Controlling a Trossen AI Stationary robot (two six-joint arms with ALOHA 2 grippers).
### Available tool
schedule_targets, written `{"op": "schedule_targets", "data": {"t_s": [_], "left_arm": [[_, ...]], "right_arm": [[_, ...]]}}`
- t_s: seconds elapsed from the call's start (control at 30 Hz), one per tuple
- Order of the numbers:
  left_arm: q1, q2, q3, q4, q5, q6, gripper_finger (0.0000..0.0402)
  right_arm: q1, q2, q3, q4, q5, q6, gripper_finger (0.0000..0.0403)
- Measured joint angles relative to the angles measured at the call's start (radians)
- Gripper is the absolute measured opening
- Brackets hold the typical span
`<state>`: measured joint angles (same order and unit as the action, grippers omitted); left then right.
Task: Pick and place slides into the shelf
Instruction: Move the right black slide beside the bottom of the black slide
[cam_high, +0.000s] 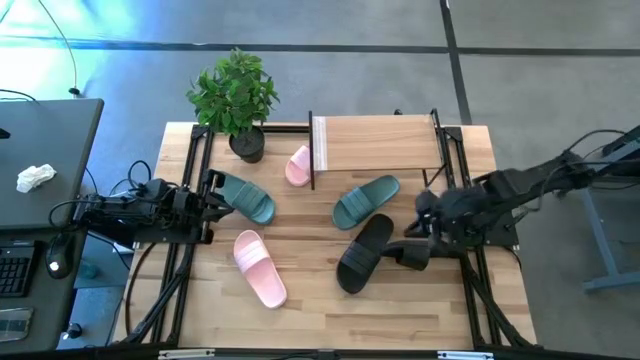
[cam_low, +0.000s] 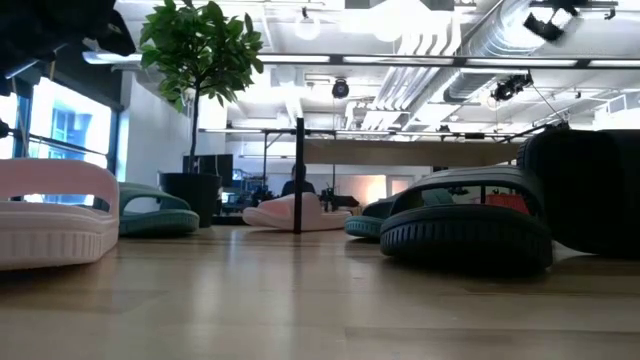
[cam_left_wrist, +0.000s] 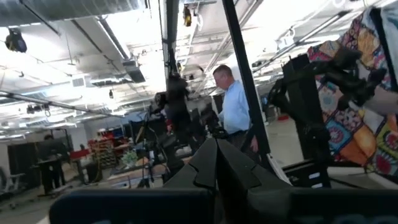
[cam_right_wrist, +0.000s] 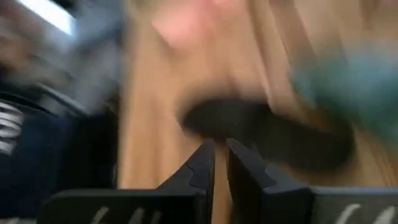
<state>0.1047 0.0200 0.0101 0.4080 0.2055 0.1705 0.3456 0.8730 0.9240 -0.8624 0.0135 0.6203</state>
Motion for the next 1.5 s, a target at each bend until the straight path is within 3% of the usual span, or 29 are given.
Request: {"op": "schedule_targets", "data": {"t_s": [0.13,0.23,0.47,0.6,0.83,0.97,1.13,1.5], "left_arm": [[0.0,0.0,0.0,-0.001,-0.015,0.009,0.0001],[0.0,0.0,0.0,-0.03,-0.015,0.009,0.0001],[0.0,0.0,0.0,-0.104,-0.015,0.009,0.0001],[0.0,0.0,0.0,-0.115,-0.015,0.009,0.0001],[0.0,0.0,0.0,-0.135,-0.015,0.017,0.0001],[0.0,0.0,0.0,-0.153,-0.015,0.018,0.0001],[0.0,0.0,0.0,-0.171,-0.015,0.018,0.0001],[0.0,0.0,0.0,-0.185,-0.015,0.017,0.0001]], "right_arm": [[0.062,0.122,0.074,-0.371,-0.005,0.223,0.0037],[0.126,0.176,0.119,-0.517,-0.007,0.341,0.0037],[0.31,0.209,0.098,-0.556,-0.063,0.58,0.0041],[0.394,0.214,0.026,-0.553,-0.071,0.66,0.0075],[0.438,0.214,-0.109,-0.52,0.025,0.633,0.0174],[0.437,0.214,-0.159,-0.486,0.033,0.594,0.0211],[0.435,0.214,-0.142,-0.458,0.073,0.573,0.022],[0.389,0.28,-0.141,-0.425,0.01,0.523,0.022]]}}
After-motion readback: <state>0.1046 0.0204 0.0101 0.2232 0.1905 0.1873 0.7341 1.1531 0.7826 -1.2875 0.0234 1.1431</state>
